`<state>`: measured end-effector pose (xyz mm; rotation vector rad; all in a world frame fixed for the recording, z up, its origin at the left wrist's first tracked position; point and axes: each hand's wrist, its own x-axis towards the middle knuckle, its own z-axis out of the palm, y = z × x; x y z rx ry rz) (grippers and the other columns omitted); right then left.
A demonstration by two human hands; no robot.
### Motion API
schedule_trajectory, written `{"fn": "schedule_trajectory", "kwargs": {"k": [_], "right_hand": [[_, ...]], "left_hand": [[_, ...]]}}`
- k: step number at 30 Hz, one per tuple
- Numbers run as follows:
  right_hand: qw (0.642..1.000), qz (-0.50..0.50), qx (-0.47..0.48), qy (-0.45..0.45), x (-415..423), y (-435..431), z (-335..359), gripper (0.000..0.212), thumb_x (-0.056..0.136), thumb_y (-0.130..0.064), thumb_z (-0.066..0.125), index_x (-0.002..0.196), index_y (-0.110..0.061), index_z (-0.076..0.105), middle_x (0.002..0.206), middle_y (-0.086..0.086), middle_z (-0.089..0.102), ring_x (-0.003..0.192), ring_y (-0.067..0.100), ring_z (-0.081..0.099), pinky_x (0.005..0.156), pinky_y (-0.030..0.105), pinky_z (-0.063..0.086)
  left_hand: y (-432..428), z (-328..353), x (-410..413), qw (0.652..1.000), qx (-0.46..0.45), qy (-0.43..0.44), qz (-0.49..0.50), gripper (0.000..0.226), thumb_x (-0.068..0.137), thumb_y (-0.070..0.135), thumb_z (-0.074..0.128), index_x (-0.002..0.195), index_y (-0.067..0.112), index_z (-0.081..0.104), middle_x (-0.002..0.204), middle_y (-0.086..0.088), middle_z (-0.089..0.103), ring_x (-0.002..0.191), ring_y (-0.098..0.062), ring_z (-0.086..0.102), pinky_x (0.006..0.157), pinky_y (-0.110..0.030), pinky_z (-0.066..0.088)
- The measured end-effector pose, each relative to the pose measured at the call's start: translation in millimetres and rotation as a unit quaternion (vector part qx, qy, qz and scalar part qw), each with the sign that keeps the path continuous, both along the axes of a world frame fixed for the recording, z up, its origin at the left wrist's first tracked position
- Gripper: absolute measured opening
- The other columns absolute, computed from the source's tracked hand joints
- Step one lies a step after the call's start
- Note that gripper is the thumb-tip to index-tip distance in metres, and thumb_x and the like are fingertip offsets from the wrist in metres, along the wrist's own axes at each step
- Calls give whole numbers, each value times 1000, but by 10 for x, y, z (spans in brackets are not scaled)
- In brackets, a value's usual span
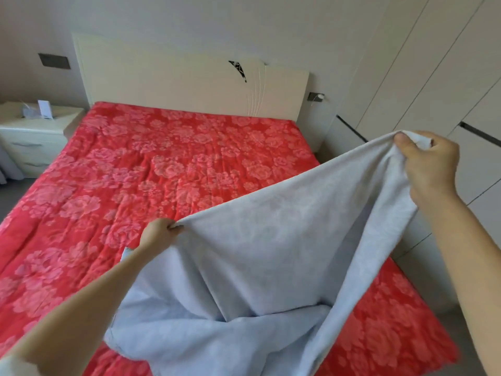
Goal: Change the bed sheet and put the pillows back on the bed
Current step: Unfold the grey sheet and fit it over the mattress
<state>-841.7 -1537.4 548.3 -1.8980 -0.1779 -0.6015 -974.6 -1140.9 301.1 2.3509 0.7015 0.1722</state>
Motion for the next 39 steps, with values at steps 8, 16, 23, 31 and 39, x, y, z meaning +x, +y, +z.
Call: {"fn": "schedule_trajectory", "kwargs": {"k": [8,16,23,31,39], "right_hand": [[992,-97,74,-27,371,-154,323,36,87,-31,62,83,4,63,81,8,61,74,15,43,72,33,45],[979,-128,118,-108,524,4,1139,46,92,-25,54,54,-23,28,53,0,26,48,11,22,51,34,18],[967,-119,156,-161,683,-83,1370,40,90,-21,54,59,-10,31,54,7,21,52,17,18,55,33,13],[976,-134,17,-169,948,154,1464,39,92,-28,53,61,-8,40,61,12,36,63,22,35,58,31,23],[906,99,-389,135,998,500,-1012,42,87,-19,57,50,-13,37,49,4,34,56,21,36,50,33,23]], "left_hand": [[403,2563,317,957,10,-275,91,23,93,12,54,72,4,57,65,-14,49,29,4,48,30,-9,31],[94,4905,35,850,177,-491,65,35,89,27,54,78,-5,61,54,-9,51,46,-17,56,52,-26,44],[64,5033,-209,865,307,-396,28,34,90,27,60,81,-4,65,68,-17,56,68,-28,51,63,-32,36],[566,3880,99,937,263,-226,43,34,90,30,60,63,9,55,58,-11,57,61,-30,59,61,-32,42],[619,1105,159,985,132,109,4,35,85,21,62,53,14,51,48,-8,60,45,-21,60,54,-25,43]]}}
